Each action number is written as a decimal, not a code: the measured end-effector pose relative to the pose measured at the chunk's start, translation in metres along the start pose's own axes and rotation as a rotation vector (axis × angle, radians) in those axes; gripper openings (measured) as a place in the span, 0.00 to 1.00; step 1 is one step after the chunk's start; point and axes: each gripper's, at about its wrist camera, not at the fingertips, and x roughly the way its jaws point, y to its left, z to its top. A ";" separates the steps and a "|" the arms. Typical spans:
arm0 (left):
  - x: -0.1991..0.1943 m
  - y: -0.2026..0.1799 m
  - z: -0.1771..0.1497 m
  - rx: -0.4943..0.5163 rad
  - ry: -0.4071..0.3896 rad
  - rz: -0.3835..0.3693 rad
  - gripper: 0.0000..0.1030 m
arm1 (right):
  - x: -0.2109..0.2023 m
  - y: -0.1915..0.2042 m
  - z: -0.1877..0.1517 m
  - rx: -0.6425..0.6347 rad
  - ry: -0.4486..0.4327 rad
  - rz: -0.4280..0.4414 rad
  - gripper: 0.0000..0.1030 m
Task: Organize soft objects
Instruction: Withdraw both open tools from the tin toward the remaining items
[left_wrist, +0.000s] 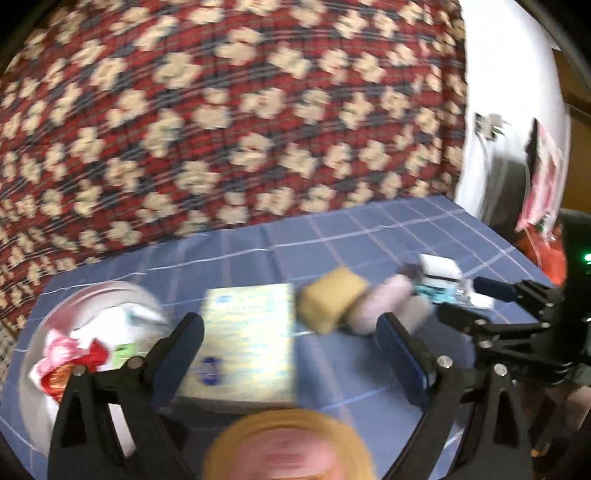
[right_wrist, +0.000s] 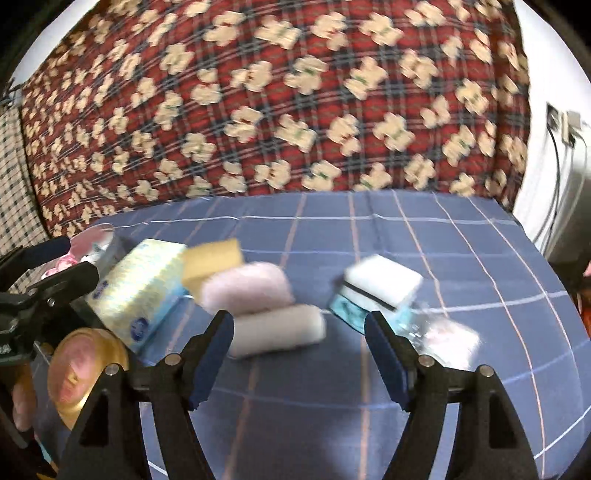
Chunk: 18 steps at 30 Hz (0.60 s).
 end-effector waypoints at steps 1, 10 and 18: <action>0.003 -0.010 0.002 0.007 0.008 -0.016 0.93 | 0.001 -0.004 -0.001 0.007 0.004 -0.001 0.73; 0.039 -0.065 0.012 0.032 0.073 -0.046 0.93 | 0.000 -0.033 -0.012 0.050 0.012 -0.017 0.73; 0.076 -0.087 0.014 0.021 0.144 -0.012 0.86 | -0.002 -0.052 -0.019 0.081 0.008 -0.025 0.73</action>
